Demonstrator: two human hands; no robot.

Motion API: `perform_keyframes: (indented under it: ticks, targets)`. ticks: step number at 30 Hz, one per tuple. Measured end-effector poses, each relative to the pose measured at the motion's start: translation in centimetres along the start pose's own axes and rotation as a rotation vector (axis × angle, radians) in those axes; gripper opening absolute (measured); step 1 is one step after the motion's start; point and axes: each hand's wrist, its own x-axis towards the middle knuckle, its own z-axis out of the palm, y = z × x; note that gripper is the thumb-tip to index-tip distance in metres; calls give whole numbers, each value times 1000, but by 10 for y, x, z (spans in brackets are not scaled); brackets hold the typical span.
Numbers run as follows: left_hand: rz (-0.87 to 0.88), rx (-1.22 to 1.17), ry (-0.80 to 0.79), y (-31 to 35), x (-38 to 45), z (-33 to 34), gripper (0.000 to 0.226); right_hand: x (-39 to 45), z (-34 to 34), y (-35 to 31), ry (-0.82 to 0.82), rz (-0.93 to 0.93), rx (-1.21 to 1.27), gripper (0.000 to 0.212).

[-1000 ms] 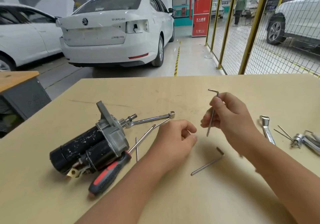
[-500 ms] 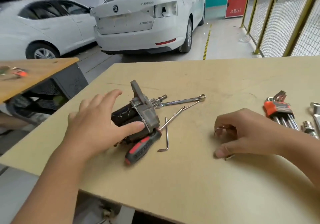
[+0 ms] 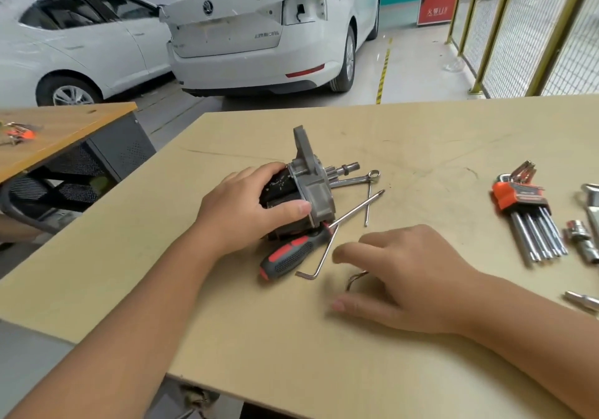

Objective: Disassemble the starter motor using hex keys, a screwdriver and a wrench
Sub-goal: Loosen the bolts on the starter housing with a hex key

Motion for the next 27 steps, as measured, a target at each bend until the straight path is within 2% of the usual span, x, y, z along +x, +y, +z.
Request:
perform_keyframes:
  ticks: [3,9,13,18,23,27]
  targets:
    - [75,-4,-47,18,22,9,92,1,3,-11,-52,16,-79,58]
    - [253,37,-225,56,66,22,107,2,3,-7,-24,234,-108,73]
    - [349,52,-283,69,82,30,108,3,-4,-3,-37,344,-139,68]
    - [393,6,-263,65,87,34,107,7,-11,0,-28,347,-248,53]
    - [420,-65,-314,55,87,25,108,-1,-19,9,-108,372,-179,50]
    - [454,-218,-376,37,85,11,95,-9,-35,24,-208,445,-129,63]
